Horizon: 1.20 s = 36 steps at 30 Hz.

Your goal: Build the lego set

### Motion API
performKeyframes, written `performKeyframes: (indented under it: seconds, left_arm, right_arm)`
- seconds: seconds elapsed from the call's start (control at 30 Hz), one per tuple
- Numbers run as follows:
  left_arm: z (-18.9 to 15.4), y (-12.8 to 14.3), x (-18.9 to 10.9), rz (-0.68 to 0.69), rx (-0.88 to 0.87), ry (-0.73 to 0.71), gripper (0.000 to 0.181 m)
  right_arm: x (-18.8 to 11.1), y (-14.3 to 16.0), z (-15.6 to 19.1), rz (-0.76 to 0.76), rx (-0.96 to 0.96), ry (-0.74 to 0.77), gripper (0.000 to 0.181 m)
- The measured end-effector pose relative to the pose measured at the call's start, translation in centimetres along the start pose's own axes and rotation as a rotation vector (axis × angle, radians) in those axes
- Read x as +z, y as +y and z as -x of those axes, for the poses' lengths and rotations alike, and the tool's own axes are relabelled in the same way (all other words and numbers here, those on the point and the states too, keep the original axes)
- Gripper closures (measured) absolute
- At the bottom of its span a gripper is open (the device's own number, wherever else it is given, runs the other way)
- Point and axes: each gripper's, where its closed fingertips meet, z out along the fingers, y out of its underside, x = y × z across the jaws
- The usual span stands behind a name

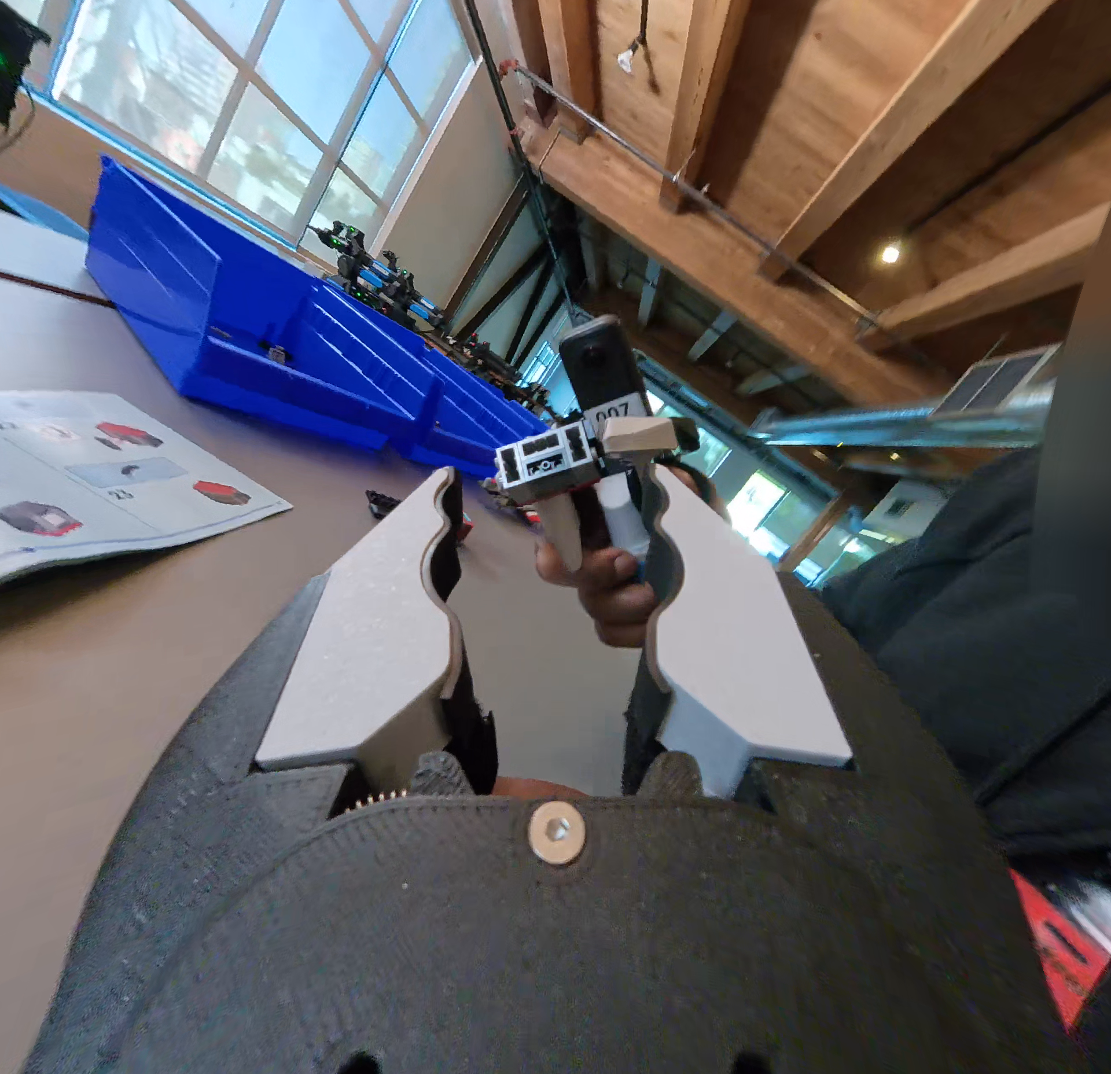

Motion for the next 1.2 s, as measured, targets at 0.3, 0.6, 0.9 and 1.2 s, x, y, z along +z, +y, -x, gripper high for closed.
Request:
performKeyframes:
  seconds: [0.3,0.6,0.9,1.2]
  left_arm:
    - [0.1,0.5,1.1,-0.002,-0.153,0.041,0.133]
    - [-0.1,0.0,0.8,-0.025,-0.131,0.049,0.139]
    - [0.0,0.0,0.8,-0.026,-0.117,0.038,0.139]
    - [-0.5,0.1,1.5,-0.019,-0.086,0.031,0.126]
  right_arm:
    - [1.1,0.1,0.7,-0.077,0.037,-0.051,0.144]
    - [1.7,0.2,1.0,-0.118,-0.001,-0.080,0.144]
    - [1.7,0.2,1.0,-0.129,-0.009,-0.087,0.144]
    - [0.4,-1.6,1.2,-0.275,0.076,-0.223,0.143]
